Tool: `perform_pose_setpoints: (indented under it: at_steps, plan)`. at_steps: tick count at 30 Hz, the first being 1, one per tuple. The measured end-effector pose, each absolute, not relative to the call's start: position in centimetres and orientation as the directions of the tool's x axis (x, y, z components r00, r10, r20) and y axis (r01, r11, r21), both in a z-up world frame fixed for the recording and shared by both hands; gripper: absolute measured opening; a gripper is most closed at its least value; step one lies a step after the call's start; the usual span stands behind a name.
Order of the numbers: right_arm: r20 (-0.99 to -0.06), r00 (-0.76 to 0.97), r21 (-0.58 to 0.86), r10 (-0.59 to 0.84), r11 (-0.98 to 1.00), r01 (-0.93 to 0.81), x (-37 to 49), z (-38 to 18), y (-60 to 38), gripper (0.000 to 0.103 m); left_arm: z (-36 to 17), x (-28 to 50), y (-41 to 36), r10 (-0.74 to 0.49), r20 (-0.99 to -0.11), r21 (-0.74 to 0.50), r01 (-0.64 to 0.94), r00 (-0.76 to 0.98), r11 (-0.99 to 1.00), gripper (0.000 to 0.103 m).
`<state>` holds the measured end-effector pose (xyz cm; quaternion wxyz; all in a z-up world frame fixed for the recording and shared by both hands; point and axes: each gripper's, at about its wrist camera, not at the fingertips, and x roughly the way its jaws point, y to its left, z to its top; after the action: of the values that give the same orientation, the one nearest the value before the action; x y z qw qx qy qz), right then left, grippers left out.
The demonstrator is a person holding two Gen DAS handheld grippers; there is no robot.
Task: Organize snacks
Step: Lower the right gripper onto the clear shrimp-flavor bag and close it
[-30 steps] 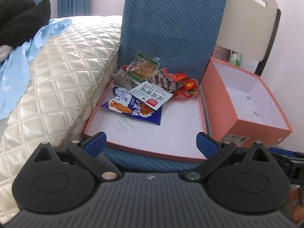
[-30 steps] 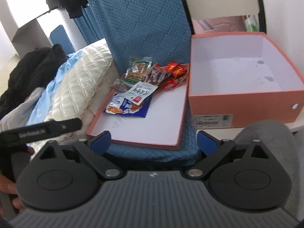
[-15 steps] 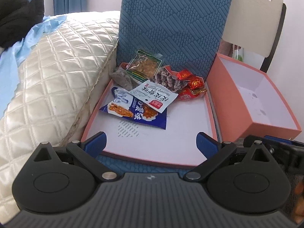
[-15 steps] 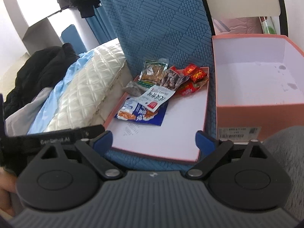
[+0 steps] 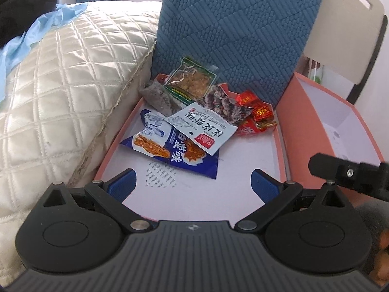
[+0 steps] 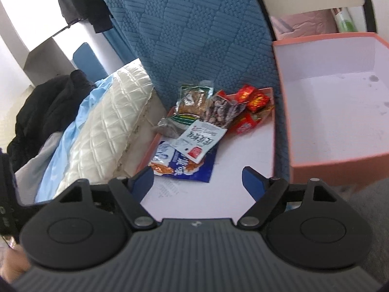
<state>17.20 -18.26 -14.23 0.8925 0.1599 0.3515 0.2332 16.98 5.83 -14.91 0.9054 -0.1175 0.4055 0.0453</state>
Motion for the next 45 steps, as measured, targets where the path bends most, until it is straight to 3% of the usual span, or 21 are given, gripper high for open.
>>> perform_pose_setpoints:
  at_steps: [11,30,39,45]
  plan:
    - [-0.527,0.646,0.476,0.553,0.821,-0.314,23.5,-13.5,-16.0,0.082,-16.7,21.1,7.6,0.008,-0.756,-0.196,-0.237,0.655,0.952,0.102]
    - [-0.58,0.613,0.446,0.537,0.839,-0.313,32.4,-17.6,-13.1,0.082,-20.1,27.8,8.9,0.015,-0.764,-0.233,-0.297,0.646,0.926,0.102]
    - [-0.66,0.534,0.531,0.528,0.831,-0.165,35.6,-20.9,-14.0,0.083,-21.6,30.4,9.0,0.014,-0.795,-0.225,-0.317,0.607,0.921,0.102]
    - [-0.672,0.499,0.552,0.547,0.819,-0.155,36.9,-21.8,-13.5,0.083,-22.7,32.4,9.6,0.029,-0.823,-0.203,-0.34,0.567,0.918,0.102]
